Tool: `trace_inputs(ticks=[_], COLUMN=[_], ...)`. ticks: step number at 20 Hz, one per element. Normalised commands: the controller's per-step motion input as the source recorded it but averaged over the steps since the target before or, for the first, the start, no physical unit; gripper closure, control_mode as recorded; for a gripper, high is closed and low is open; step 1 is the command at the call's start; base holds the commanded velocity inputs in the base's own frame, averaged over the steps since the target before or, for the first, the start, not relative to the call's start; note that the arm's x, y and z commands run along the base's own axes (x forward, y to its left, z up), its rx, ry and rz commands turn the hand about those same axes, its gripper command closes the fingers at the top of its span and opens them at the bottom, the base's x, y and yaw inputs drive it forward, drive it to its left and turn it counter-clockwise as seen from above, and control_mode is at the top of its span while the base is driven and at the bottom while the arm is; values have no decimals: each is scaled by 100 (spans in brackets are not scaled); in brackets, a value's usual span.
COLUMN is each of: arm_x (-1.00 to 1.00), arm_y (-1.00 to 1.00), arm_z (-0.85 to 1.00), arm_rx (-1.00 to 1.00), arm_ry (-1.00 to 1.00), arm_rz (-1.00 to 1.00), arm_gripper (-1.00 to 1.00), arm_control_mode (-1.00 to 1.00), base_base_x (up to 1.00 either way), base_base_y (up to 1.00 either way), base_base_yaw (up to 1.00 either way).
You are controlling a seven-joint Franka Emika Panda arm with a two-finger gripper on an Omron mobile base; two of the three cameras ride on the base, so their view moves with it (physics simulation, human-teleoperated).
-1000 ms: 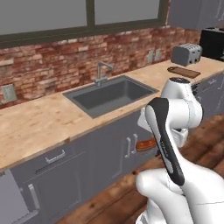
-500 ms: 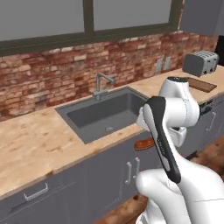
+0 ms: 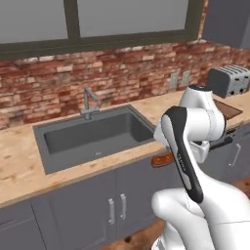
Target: Pick up the knife from the drawer and place it on the cutting board. Then place the meat from the plate to the cutting board.
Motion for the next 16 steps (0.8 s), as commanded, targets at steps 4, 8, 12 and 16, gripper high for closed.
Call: trace_inputs(ticks=[4,8,12,16], arm_x=[0,0,0,0], arm_y=[0,0,0,0], arm_z=[0,0,0,0], arm_rx=[0,0,0,0], arm_ry=[0,0,0,0], arm_rz=[0,0,0,0], arm_gripper=[100,100,100,100], arm_control_mode=[100,100,100,100], base_base_x=[0,0,0,0], base_base_y=[-100,-100,-100,-100], base_base_yaw=[33,35,33,17])
